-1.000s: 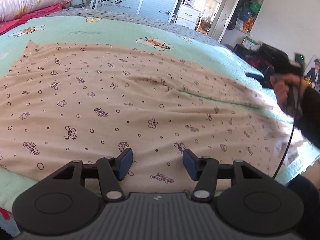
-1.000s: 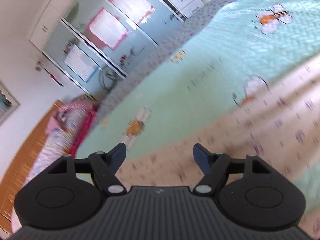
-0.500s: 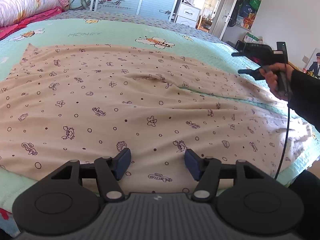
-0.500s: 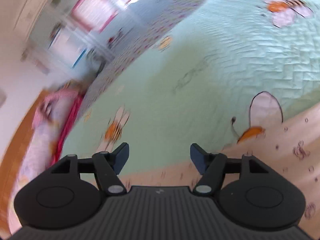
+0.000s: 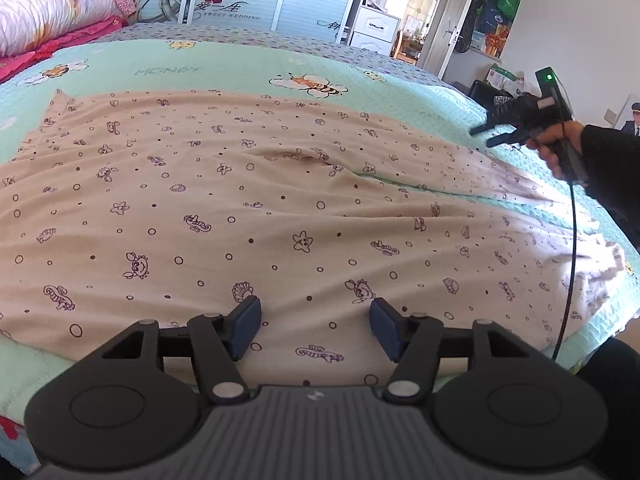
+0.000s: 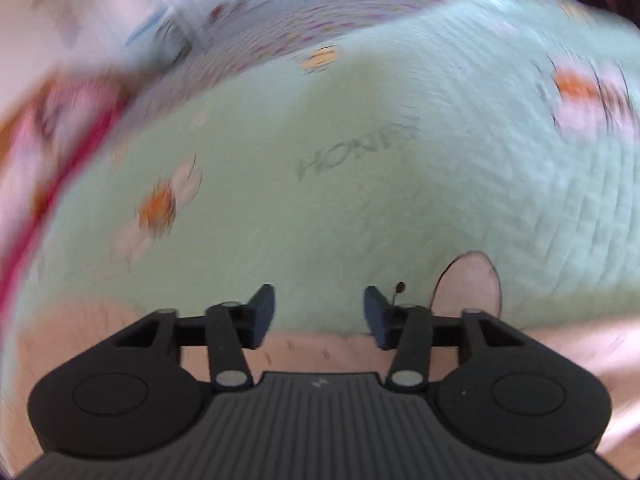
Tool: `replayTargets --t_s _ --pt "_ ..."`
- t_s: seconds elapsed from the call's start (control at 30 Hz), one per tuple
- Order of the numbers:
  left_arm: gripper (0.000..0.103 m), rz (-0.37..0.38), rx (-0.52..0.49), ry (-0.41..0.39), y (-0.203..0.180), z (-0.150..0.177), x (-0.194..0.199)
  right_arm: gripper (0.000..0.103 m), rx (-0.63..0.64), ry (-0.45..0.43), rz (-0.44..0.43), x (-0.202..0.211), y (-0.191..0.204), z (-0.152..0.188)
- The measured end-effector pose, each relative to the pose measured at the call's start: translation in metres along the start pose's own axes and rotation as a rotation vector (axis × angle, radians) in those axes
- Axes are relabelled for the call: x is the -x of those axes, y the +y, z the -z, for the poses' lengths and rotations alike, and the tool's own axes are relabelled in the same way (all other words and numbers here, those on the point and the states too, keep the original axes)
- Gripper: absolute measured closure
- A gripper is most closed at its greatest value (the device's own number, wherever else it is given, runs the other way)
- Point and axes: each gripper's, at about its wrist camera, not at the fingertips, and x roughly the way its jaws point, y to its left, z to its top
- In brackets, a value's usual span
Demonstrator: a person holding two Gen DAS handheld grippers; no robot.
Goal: Fold clothes
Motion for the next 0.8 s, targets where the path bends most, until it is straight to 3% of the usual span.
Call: replayTargets --t_s 0.07,0.13,0.43,0.47,0.63,0.8 --pt "0.037 0.002 0.0 -0.002 0.0 0.0 0.0 0.049 0.234 0.031 0.126 -0.001 0.016 0.001" --pt "0.037 0.002 0.001 -0.002 -0.001 0.0 -0.001 0.049 0.391 0.07 0.15 -0.004 0.023 0.003" --pt "0.035 -0.008 -0.022 0.001 -0.004 0.0 -0.004 0.054 0.766 0.256 0.001 -0.024 0.044 0.011" --pt "0.034 -0.008 -0.024 0.0 -0.005 0.0 -0.004 0.055 0.783 0.27 -0.011 -0.024 0.046 0.01" --pt "0.031 -0.012 -0.04 -0.003 -0.008 0.001 -0.006 0.101 0.825 0.334 -0.073 -0.024 0.05 0.007" --pt "0.031 -0.016 -0.049 -0.002 -0.009 0.001 -0.006 0.102 0.793 0.285 -0.028 -0.023 0.043 -0.009"
